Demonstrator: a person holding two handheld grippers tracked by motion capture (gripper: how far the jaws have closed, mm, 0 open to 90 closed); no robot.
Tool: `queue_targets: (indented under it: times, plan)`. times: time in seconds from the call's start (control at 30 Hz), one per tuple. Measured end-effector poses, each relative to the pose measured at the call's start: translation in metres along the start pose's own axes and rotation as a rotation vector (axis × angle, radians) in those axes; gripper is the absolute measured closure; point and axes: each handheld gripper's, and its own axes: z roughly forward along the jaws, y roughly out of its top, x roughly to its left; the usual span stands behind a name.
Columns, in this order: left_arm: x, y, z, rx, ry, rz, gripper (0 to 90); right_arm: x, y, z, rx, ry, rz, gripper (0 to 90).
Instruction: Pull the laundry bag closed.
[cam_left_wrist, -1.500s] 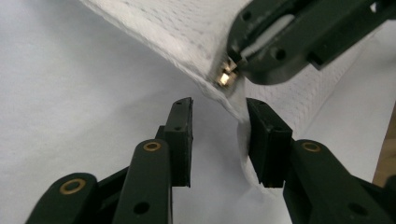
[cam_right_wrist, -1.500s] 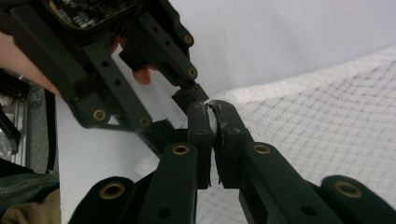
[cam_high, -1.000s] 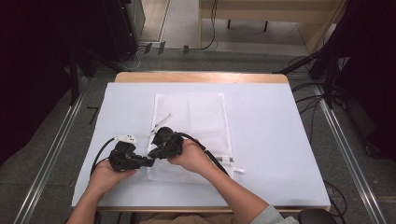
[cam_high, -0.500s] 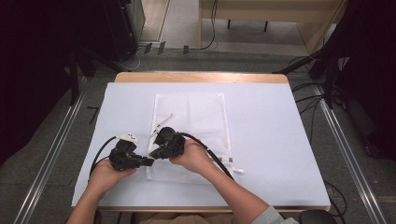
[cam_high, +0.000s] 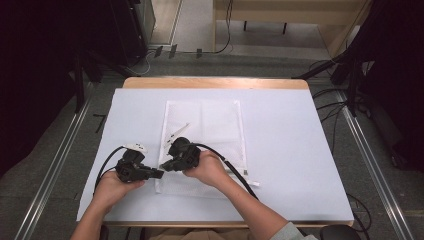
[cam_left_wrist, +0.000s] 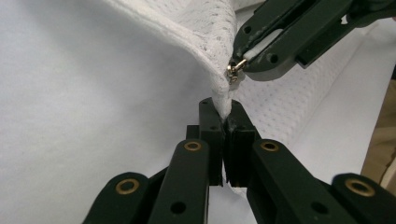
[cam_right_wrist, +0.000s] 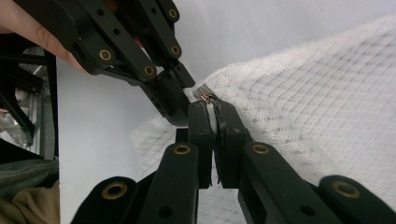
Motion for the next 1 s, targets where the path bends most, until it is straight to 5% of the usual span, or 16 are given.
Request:
queue_targets:
  times: [0.3, 0.53, 0.8, 1.0]
  plan:
    - [-0.003, 0.002, 0.004, 0.017, 0.036, 0.053, 80.0, 0.004, 0.000, -0.002, 0.027, 0.020, -0.038, 88.4]
    - [-0.007, 0.004, 0.006, 0.029, 0.039, 0.082, 87.1, 0.003, 0.001, -0.002, 0.039, 0.043, -0.036, 88.4]
    - [-0.006, 0.006, 0.003, 0.025, 0.026, 0.046, 89.2, -0.004, -0.001, -0.003, 0.032, 0.047, 0.014, 88.5]
    - [-0.003, 0.005, 0.000, 0.020, 0.011, 0.021, 89.6, -0.005, -0.004, -0.001, 0.005, 0.022, 0.003, 88.6]
